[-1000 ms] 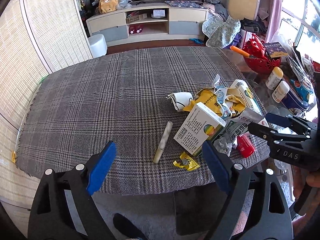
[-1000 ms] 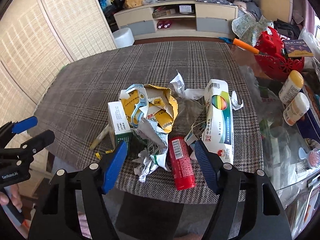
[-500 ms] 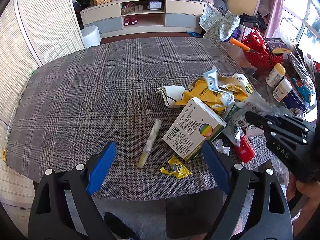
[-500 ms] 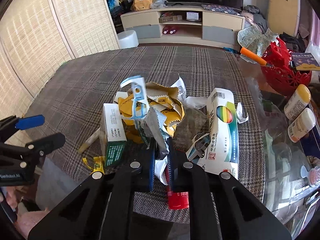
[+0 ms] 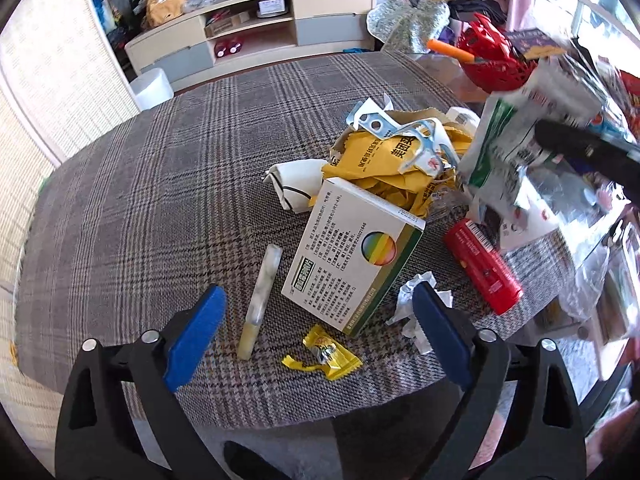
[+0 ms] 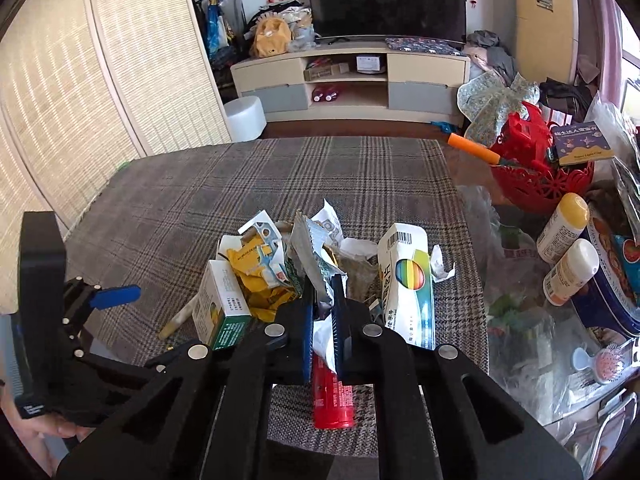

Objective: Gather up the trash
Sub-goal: 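Grasp the white-green medicine box with the left gripper, then carry both held items down over the bin and open both grippers, then grasp more crumpled foil with the right gripper while the left grasps the yellow candy wrapper, then lower both held wrappers over the bin and open both grippers, then grasp the cream stick with the left gripper while the right grasps the blue-white plastic clip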

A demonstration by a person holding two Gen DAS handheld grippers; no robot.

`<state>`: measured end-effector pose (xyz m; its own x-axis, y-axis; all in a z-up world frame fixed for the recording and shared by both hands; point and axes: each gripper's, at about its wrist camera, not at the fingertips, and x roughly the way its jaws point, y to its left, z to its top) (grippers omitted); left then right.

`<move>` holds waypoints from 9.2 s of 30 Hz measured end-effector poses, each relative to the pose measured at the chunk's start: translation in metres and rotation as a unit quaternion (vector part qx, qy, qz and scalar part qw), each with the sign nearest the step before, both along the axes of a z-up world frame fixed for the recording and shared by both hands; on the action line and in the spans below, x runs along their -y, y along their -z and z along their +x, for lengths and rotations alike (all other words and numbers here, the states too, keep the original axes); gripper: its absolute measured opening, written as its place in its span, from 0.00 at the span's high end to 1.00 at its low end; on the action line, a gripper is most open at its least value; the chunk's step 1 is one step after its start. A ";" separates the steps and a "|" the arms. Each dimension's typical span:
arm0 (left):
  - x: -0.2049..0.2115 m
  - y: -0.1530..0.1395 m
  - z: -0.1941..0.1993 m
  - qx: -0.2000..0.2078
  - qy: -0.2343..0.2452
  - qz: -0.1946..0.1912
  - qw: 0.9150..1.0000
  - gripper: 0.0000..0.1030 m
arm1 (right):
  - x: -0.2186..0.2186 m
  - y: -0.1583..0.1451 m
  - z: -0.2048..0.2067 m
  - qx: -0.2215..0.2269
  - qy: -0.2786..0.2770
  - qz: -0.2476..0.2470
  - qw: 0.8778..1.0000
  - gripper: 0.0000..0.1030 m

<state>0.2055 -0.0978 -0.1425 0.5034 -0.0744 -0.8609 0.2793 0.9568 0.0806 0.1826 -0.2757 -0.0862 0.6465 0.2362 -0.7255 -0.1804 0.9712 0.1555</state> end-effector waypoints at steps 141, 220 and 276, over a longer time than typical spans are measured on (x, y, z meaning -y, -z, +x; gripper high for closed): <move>-0.056 0.041 -0.042 0.012 -0.010 -0.082 0.996 0.34 | -0.066 0.098 -0.020 -0.126 0.045 0.105 0.985 0.53; -0.021 0.181 -0.200 -0.084 0.004 -0.087 0.993 0.23 | -0.026 0.212 -0.179 -0.166 0.112 0.068 0.977 0.20; -0.081 0.067 0.024 -0.023 -0.028 -0.077 0.996 0.86 | -0.064 0.065 0.002 -0.006 0.015 0.029 0.999 0.74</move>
<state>0.2293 -0.0164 -0.2093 0.4706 -0.1801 -0.8638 0.2242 0.9712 -0.0804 0.1845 -0.2112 -0.1513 0.6455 0.2582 -0.7188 -0.1485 0.9656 0.2134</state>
